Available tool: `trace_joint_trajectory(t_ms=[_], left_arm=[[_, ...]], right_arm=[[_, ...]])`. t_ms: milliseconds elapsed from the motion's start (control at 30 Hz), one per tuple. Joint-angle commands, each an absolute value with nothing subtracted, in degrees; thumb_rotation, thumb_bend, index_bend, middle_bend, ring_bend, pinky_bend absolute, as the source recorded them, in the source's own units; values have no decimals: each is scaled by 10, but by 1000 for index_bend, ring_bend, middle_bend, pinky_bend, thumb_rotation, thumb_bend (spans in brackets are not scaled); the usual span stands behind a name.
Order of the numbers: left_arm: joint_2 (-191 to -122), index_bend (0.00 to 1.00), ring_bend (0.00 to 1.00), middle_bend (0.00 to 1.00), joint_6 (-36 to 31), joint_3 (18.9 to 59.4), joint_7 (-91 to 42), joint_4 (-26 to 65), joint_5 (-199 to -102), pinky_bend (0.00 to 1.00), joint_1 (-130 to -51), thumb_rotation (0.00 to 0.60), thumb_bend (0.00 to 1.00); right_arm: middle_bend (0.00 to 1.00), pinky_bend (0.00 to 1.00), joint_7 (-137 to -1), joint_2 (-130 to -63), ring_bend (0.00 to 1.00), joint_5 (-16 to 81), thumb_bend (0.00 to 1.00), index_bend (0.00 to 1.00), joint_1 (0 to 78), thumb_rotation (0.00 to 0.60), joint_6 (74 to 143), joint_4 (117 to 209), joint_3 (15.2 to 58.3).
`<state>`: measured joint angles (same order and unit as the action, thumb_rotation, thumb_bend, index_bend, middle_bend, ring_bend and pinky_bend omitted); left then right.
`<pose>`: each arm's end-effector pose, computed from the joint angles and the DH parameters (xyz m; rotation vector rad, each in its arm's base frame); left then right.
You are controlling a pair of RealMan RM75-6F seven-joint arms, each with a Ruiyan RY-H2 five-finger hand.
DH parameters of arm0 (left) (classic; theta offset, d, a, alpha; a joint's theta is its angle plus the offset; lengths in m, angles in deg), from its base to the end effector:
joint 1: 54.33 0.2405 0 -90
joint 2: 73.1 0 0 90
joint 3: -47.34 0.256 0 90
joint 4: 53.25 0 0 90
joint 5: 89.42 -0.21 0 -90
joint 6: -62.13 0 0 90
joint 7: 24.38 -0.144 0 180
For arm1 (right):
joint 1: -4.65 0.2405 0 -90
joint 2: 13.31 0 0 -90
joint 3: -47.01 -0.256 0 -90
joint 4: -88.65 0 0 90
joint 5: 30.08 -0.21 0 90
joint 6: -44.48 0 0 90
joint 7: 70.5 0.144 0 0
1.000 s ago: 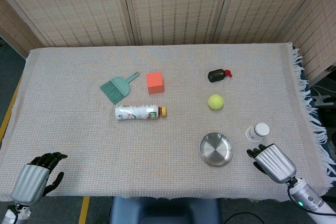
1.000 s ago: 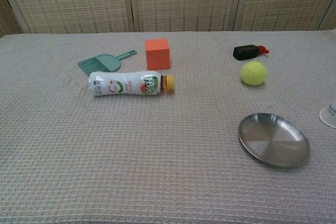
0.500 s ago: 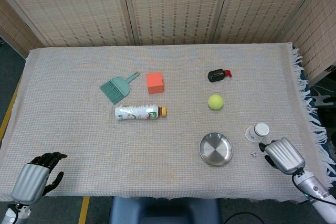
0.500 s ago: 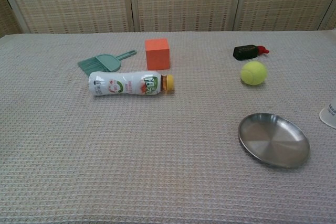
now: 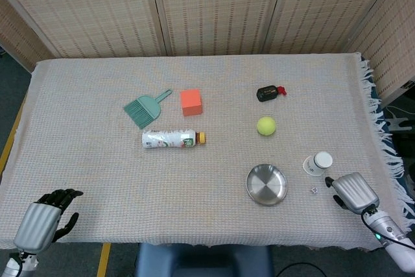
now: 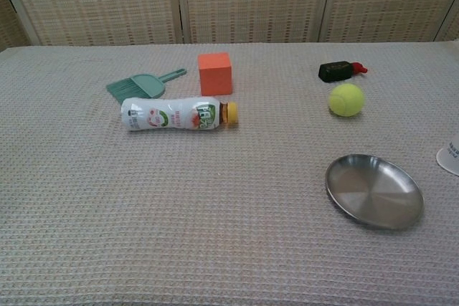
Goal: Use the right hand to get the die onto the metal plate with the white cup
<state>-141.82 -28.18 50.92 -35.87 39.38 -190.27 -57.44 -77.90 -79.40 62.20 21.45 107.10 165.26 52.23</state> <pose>-0.2755 0.1433 0.1187 -1.6193 -0.7294 -0.9437 -0.3548 -0.2144 0.1118 1.9376 -0.7388 0.4135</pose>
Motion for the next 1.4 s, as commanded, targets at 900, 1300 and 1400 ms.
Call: trace_joint_trajectory(t_ms=[900, 1300, 1400], left_arm=[[-1418, 305, 325, 353, -282, 510, -360, 395, -1904, 489, -574, 600, 361], [-1417, 304, 325, 359, -282, 511, -359, 395, -1905, 489, -573, 600, 361], [-1417, 304, 325, 360, -281, 511, -360, 395, -1905, 489, -573, 600, 361]], right_arm=[[733, 985, -696, -868, 693, 636, 217, 422, 232, 600, 1063, 1545, 534], [733, 985, -670, -890, 693, 645, 217, 422, 239, 600, 1068, 1515, 539], [733, 984, -662, -894, 693, 647, 217, 422, 240, 600, 1069, 1508, 541]])
